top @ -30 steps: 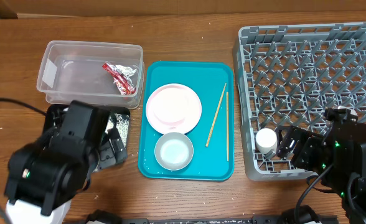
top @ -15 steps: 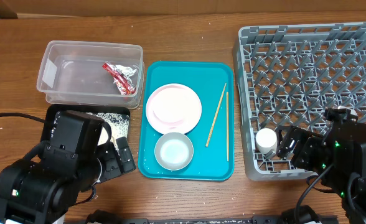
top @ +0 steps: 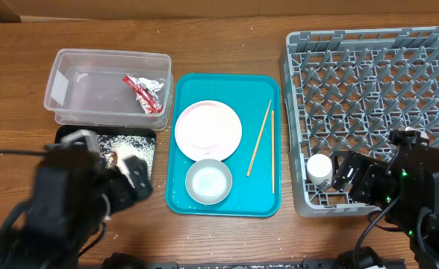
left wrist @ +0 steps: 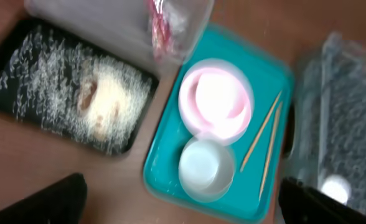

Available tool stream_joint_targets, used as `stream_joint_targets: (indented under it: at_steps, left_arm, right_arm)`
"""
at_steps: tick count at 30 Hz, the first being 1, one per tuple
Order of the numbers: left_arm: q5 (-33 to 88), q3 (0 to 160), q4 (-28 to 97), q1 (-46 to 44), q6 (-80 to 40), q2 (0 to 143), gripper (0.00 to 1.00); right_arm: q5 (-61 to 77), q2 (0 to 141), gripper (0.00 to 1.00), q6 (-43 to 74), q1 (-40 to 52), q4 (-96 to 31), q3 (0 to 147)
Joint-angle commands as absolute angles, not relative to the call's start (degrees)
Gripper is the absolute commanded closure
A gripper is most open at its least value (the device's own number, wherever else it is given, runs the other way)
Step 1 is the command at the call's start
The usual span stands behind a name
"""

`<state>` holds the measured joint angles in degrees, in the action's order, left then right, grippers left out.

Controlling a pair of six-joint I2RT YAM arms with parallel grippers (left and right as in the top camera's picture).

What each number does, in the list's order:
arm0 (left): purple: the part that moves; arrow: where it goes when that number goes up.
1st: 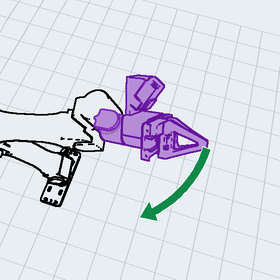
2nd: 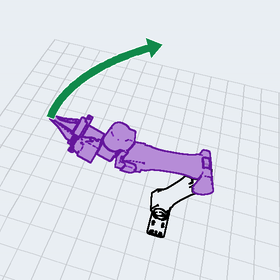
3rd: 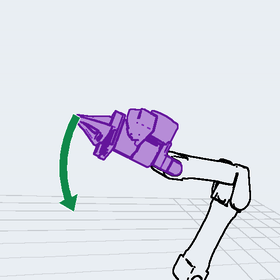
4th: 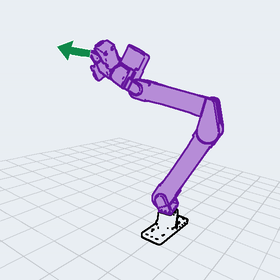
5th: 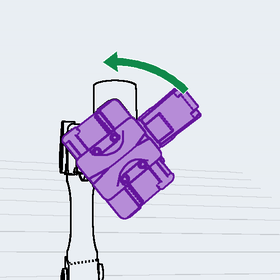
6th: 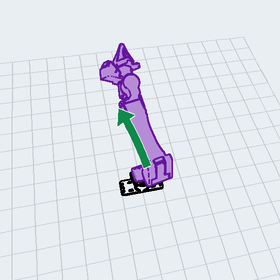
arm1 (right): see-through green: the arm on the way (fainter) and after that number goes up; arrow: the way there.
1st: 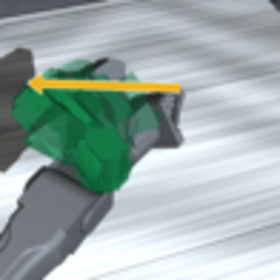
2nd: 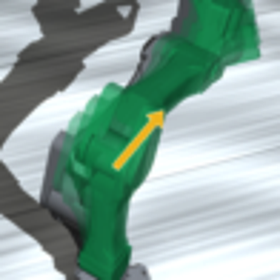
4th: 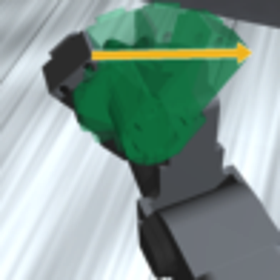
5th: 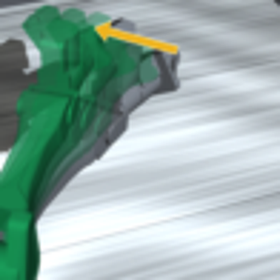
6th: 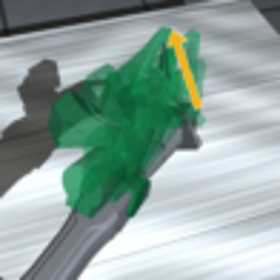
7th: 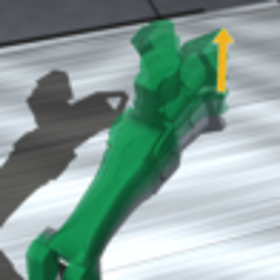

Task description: Sort waste into correct bins and load items into the dishwasher

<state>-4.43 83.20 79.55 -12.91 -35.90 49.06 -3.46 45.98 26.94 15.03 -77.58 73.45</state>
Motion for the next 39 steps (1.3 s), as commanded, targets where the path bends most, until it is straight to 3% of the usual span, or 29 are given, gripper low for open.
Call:
stream_joint_targets:
  at_steps: [1, 8, 18, 24, 39]
  left_arm:
    - [-5.41, 76.51, 70.04, -8.54, -27.62, 42.61, 0.00]
    - [-3.33, 54.19, 43.66, -4.34, -19.59, 27.11, 0.00]
    - [-0.38, 23.22, 12.36, -4.01, -19.40, 7.18, 0.00]
    - [-0.47, 13.30, 6.39, -4.03, -19.92, 0.10, 0.00]
    - [-0.56, 0.25, 4.73, -4.10, -19.79, 0.19, 0.00]
  right_arm:
    - [-4.43, 45.76, 0.00, 26.59, 14.83, -77.28, 74.22]
    - [-4.43, 45.76, 0.00, 26.59, 14.83, -77.28, 74.22]
    - [-4.43, 45.76, 0.00, 26.59, 14.83, -77.28, 74.22]
    - [-4.43, 45.76, 0.00, 26.59, 14.83, -77.28, 74.22]
    - [-4.43, 45.76, 0.00, 26.59, 14.83, -77.28, 74.22]
